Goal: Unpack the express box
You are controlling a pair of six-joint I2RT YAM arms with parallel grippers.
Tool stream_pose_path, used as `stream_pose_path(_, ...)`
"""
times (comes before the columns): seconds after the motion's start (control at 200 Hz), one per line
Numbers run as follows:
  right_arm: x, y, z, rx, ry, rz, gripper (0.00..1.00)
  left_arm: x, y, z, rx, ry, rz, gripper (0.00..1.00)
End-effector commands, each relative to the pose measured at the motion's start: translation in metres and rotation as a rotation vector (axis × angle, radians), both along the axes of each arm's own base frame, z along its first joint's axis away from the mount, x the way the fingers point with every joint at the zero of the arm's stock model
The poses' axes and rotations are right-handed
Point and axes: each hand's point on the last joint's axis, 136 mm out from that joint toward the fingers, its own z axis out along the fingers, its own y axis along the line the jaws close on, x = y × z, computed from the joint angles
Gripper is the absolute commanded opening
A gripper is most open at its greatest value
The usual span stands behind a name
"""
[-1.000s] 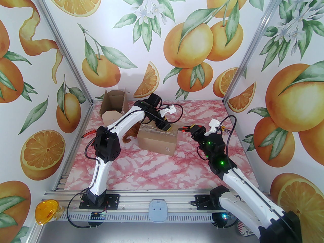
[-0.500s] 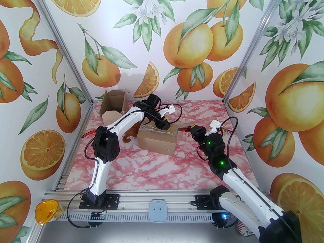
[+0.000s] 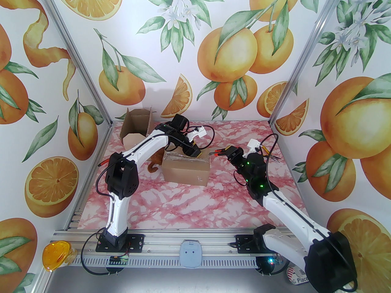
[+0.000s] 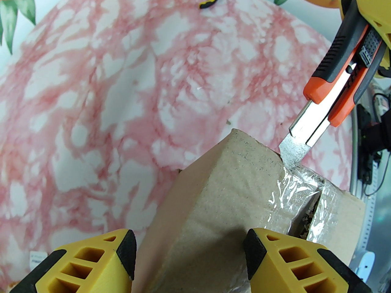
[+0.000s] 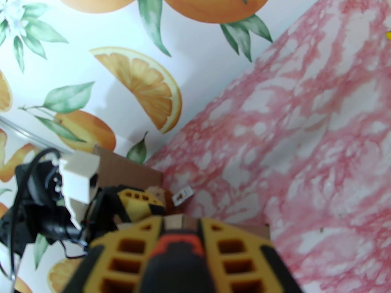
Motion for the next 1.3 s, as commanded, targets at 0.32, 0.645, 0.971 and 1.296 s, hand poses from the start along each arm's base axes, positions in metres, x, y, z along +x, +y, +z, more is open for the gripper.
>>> stream_pose_path(0.32, -0.025, 0.023, -0.008, 0.006, 0.035, 0.148, 0.00, -0.020, 0.021, -0.047, 0.123, 0.141, 0.098, 0.67)
stream_pose_path(0.645, -0.041, 0.021, -0.010, -0.140, 0.078, 0.197, 0.00, -0.002, 0.029, -0.041, 0.078, 0.174, 0.157, 0.66)
stream_pose_path(0.971, -0.046, 0.020, -0.013, -0.165, 0.106, 0.200, 0.00, 0.006, 0.033, -0.032, 0.065, 0.166, 0.173, 0.67)
stream_pose_path(1.296, -0.035, 0.021, -0.006, -0.150, 0.091, 0.180, 0.00, -0.012, 0.032, 0.047, 0.108, -0.227, 0.049, 1.00)
